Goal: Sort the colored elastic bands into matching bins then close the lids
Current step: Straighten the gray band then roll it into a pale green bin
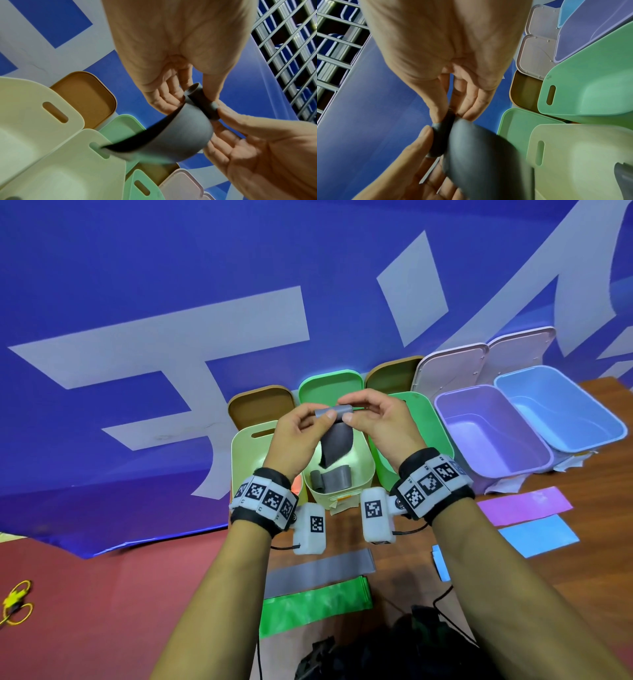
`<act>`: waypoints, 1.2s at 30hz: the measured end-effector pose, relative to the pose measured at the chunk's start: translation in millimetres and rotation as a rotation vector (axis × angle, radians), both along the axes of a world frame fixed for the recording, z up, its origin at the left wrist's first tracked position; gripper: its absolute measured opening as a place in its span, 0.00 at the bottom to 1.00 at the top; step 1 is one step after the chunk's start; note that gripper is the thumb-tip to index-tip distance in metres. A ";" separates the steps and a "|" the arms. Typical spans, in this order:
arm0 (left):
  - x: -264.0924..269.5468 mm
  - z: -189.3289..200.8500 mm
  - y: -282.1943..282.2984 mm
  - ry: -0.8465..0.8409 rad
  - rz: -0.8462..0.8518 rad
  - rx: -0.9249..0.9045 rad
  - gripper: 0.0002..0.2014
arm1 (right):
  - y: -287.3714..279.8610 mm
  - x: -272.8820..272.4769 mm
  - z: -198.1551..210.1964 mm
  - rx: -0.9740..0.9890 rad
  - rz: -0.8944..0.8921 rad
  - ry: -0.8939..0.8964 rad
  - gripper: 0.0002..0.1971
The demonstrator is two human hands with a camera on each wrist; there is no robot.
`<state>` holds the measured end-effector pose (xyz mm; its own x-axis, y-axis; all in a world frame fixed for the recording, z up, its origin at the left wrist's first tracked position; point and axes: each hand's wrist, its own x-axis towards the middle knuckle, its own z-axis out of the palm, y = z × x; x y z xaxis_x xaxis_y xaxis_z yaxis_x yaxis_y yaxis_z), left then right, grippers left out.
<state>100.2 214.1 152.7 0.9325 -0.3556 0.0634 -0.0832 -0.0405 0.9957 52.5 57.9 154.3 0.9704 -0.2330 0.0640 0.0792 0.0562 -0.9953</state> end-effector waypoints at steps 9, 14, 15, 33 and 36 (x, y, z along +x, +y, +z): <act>-0.9 2.1 0.5 -0.052 -0.015 -0.003 0.10 | 0.9 0.3 -2.2 0.016 -0.036 0.003 0.07; -0.5 -2.6 -0.9 -0.001 0.013 0.022 0.10 | -1.0 -1.1 -2.4 0.003 -0.040 -0.007 0.10; -0.1 -2.5 -0.8 -0.007 0.014 0.025 0.09 | -1.0 -1.6 -2.0 0.000 -0.041 -0.004 0.10; 3.9 -0.8 -1.1 -0.029 0.001 0.003 0.03 | 1.3 -2.5 1.5 0.042 -0.024 0.001 0.12; 4.9 1.1 -1.8 -0.057 -0.010 -0.007 0.05 | 0.7 1.4 3.0 0.052 -0.041 0.014 0.10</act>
<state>105.1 212.4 153.8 0.9237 -0.3642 0.1185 -0.1397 -0.0322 0.9897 53.9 58.6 157.3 0.9607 -0.2752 0.0369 0.0682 0.1050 -0.9921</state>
